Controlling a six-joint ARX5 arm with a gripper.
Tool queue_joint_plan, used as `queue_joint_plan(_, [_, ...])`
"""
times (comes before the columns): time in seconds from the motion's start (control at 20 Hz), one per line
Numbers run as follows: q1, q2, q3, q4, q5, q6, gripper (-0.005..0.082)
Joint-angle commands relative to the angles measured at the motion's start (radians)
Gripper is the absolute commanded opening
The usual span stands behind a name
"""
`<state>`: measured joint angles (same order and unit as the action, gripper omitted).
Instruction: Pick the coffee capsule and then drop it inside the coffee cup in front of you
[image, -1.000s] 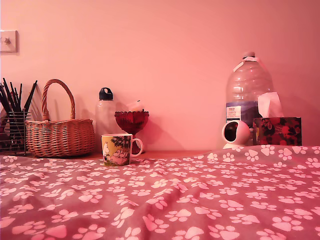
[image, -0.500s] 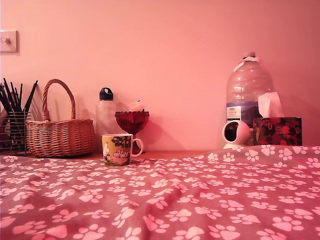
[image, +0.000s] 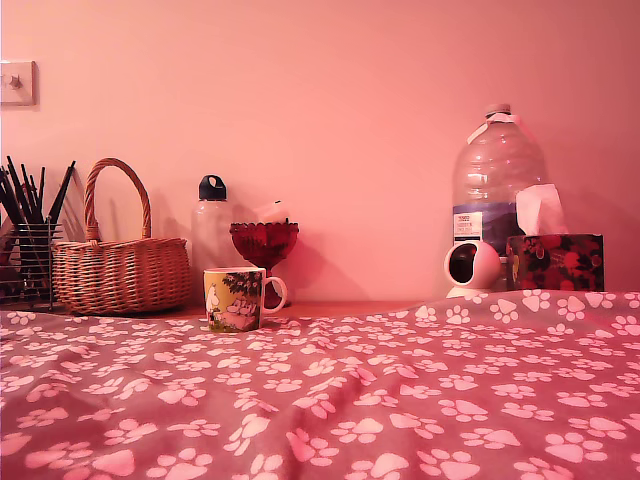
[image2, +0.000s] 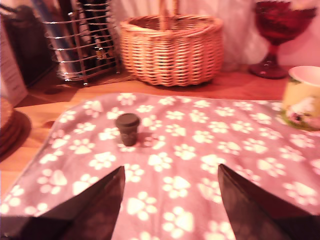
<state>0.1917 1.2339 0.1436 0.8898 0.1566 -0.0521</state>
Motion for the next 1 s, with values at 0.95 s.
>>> queue_joint_plan(0.95, [0.010, 0.616, 0.189, 0.424, -0.001, 0.008, 0.0586])
